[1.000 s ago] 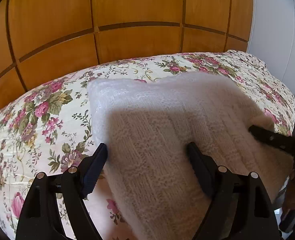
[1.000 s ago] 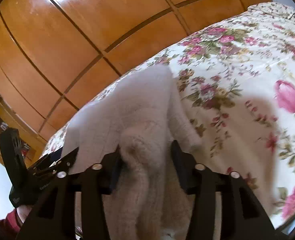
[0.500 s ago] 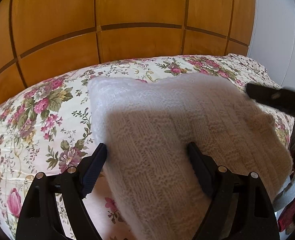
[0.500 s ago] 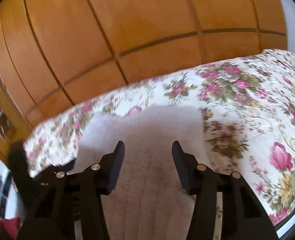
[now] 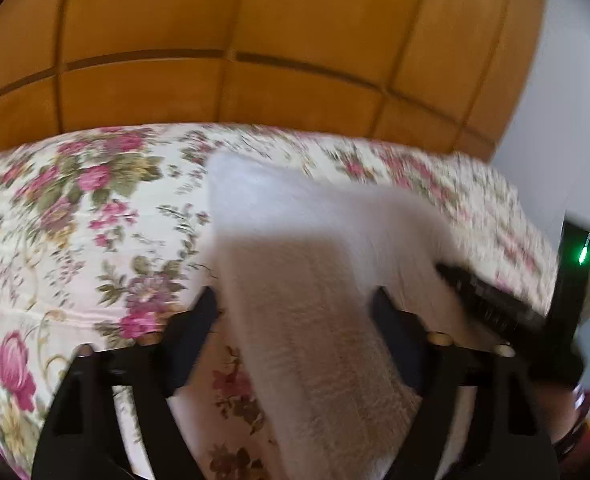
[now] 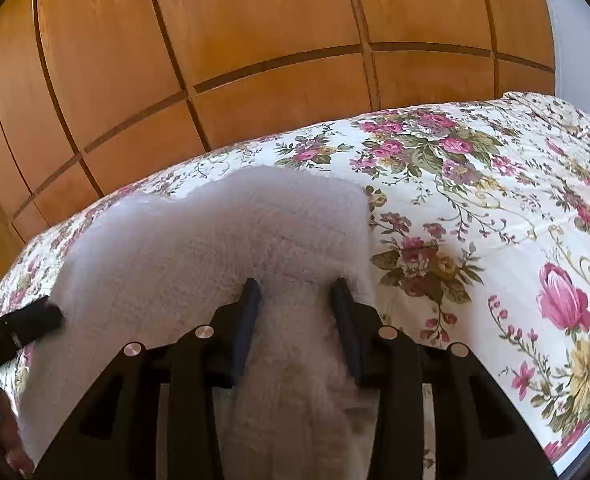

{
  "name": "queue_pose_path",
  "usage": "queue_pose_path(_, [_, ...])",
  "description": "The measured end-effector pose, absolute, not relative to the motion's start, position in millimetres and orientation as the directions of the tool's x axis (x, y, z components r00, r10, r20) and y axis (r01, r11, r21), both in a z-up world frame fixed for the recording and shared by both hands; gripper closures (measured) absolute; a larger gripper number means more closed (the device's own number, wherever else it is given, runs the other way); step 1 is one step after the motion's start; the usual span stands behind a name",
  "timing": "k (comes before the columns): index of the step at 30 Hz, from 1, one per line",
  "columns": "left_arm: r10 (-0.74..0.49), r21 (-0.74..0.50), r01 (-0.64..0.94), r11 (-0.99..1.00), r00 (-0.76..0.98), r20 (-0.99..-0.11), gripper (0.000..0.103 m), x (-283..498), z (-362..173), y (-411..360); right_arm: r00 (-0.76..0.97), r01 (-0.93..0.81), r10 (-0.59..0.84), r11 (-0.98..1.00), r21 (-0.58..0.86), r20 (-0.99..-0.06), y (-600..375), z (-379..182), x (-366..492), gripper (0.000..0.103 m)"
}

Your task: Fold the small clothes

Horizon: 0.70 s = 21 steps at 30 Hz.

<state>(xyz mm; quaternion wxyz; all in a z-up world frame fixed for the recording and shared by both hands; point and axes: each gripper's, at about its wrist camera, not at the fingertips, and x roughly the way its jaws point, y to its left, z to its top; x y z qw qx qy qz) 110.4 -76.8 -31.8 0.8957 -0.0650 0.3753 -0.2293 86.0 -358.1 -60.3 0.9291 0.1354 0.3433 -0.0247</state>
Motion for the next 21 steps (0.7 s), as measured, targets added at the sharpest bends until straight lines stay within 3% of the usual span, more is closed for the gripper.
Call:
queue_pose_path(3, [-0.463,-0.278,0.379,0.883,0.602,-0.65,0.054,118.3,-23.9,-82.3,0.767,0.141,0.056,0.957,0.252,-0.639,-359.4,-59.8,85.6,0.066])
queue_pose_path(7, [-0.425,-0.204,0.402,0.892,0.597,-0.68,0.054,146.7,-21.2,-108.7,0.767,0.137,0.06,0.957,0.255,-0.639,-359.9,-58.7,85.7,0.066])
queue_pose_path(10, [-0.346,-0.088,0.434,0.897,0.562,-0.751,0.054,172.1,-47.0,-133.2,0.76,0.138,0.069,0.955,0.264,-0.646,-361.8,-59.1,88.1,0.066])
queue_pose_path(12, [-0.338,-0.037,0.475,0.879,0.568,-0.751,0.054,181.9,-60.1,-142.5,0.752,0.148,0.068,0.952,0.268,-0.655,-362.4,-59.9,92.1,0.066])
queue_pose_path(15, [-0.368,-0.098,0.468,0.878,0.531,-0.763,0.054,193.1,-61.2,-137.7,0.748,0.159,0.063,0.949,0.271,-0.66,-362.9,-61.3,98.4,0.066])
queue_pose_path(20, [-0.385,-0.043,0.489,0.871,0.625,-0.679,0.053,158.2,-50.8,-127.5,0.76,0.135,0.069,0.956,0.261,-0.646,-361.4,-61.5,91.6,0.064])
queue_pose_path(21, [-0.397,-0.053,0.488,0.871,0.639,-0.659,0.046,151.0,-46.0,-122.0,0.761,0.128,0.073,0.958,0.258,-0.645,-360.9,-59.8,88.4,0.064])
